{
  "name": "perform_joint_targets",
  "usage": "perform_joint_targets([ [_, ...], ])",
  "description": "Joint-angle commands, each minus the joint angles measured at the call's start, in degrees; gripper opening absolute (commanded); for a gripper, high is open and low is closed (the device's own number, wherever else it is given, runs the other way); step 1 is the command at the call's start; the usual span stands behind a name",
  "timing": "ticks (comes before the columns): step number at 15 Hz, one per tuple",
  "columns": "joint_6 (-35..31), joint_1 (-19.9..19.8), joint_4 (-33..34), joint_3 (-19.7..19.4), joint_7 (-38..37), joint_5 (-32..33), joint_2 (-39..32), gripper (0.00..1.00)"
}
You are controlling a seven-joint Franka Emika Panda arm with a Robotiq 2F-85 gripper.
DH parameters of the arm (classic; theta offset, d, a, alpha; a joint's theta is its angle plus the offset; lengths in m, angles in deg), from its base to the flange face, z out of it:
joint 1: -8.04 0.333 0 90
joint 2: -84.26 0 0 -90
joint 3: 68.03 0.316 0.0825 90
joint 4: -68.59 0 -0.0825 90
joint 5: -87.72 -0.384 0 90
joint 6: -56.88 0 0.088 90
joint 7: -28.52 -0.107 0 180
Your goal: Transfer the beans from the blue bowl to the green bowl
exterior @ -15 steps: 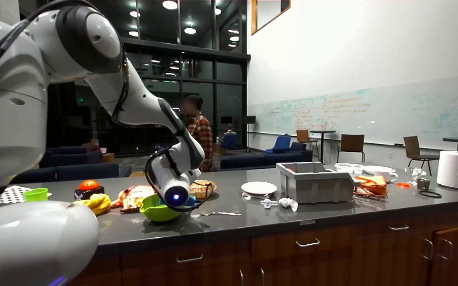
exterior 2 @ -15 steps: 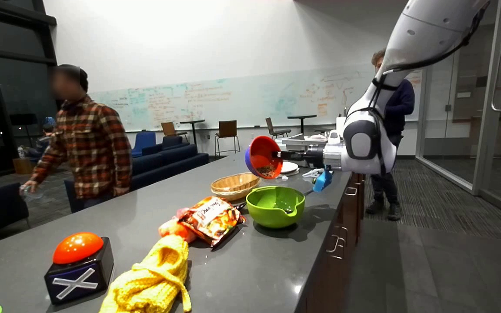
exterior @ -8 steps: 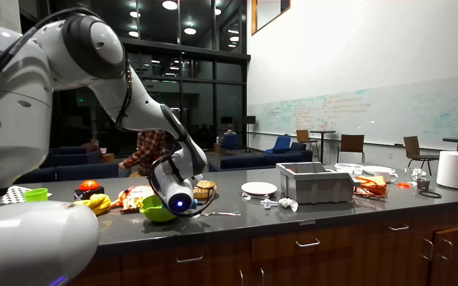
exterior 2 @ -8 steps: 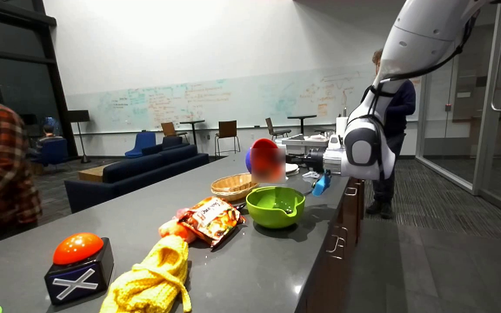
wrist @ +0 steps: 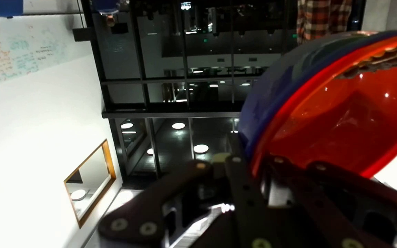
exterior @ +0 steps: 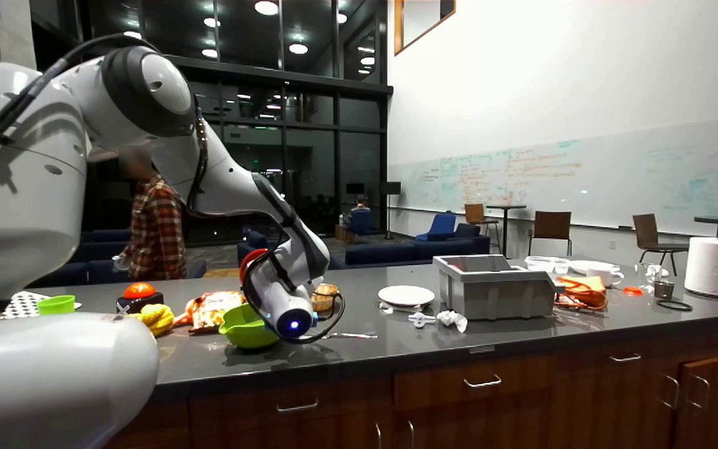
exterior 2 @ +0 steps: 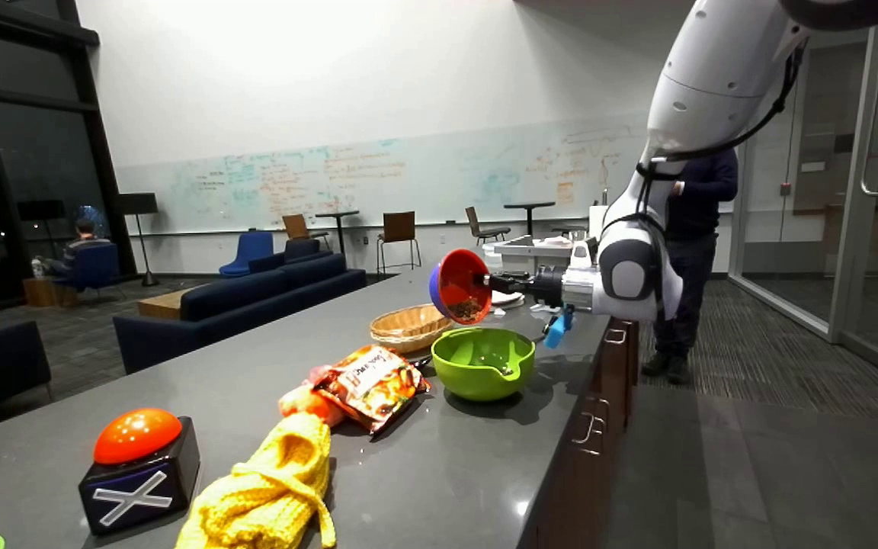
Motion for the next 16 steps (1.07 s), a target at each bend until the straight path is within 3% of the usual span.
perform_joint_targets([
  [1, 3.98, 3.9, 0.98, -5.1, 0.0, 0.0, -1.04, 0.02],
  [3, 5.63, 6.21, 0.94, -8.25, 0.0, 0.0, -1.64, 0.02],
  [8, 9.12, 20.77, 0.16, -24.47, 0.06, 0.07, -7.04, 0.02],
  [13, 7.82, 30.83, -2.73, -33.42, 0.06, 0.08, -8.99, 0.02],
  [16, 7.57, 34.77, -3.6, -37.38, 0.07, 0.08, -10.3, 0.02],
])
